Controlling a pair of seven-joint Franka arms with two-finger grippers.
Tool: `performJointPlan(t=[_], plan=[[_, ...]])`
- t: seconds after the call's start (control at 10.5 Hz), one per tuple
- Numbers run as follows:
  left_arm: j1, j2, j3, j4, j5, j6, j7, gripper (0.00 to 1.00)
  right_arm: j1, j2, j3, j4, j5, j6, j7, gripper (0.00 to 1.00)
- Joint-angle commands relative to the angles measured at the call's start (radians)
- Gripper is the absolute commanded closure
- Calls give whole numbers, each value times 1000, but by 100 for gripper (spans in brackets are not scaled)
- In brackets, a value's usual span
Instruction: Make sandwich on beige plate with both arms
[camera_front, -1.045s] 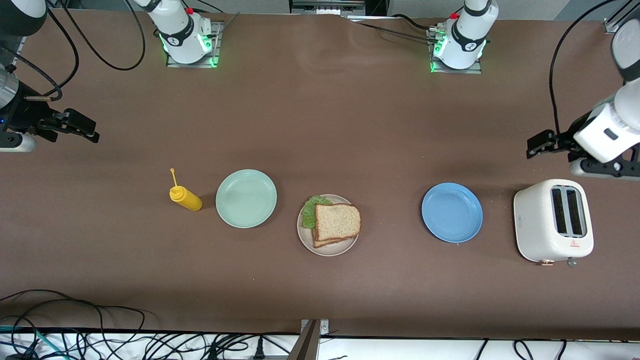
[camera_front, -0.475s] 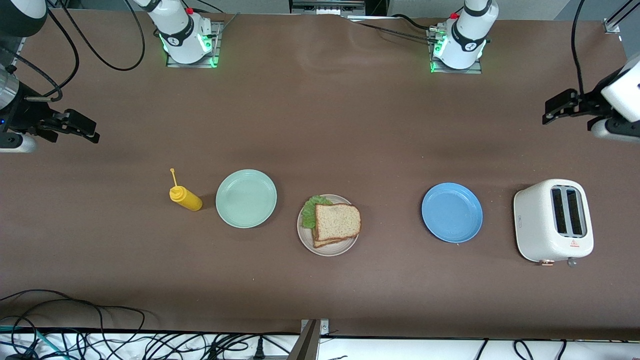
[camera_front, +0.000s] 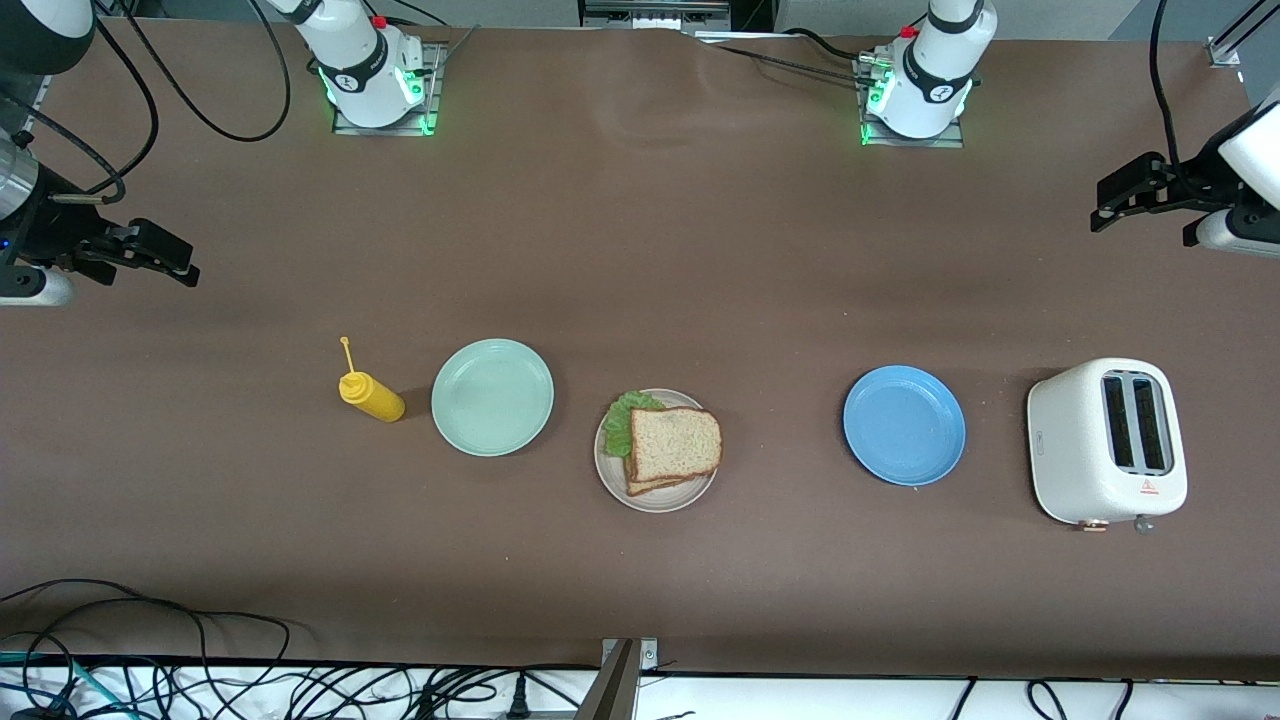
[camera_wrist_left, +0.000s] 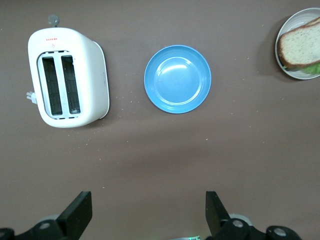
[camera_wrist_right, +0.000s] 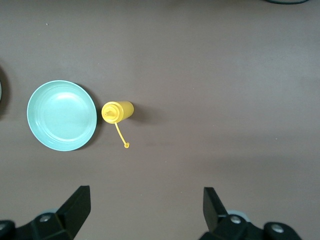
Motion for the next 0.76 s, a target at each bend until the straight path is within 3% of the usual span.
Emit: performJointPlan(t=[0.0,0.66], plan=[[19,-3,-7,21,-34,-11,2,0,-7,11,7,31,-6,-19,-15,0],[19,3,-10,5,-10,37,5,0,-7,11,7,31,-6,-19,-16,0]])
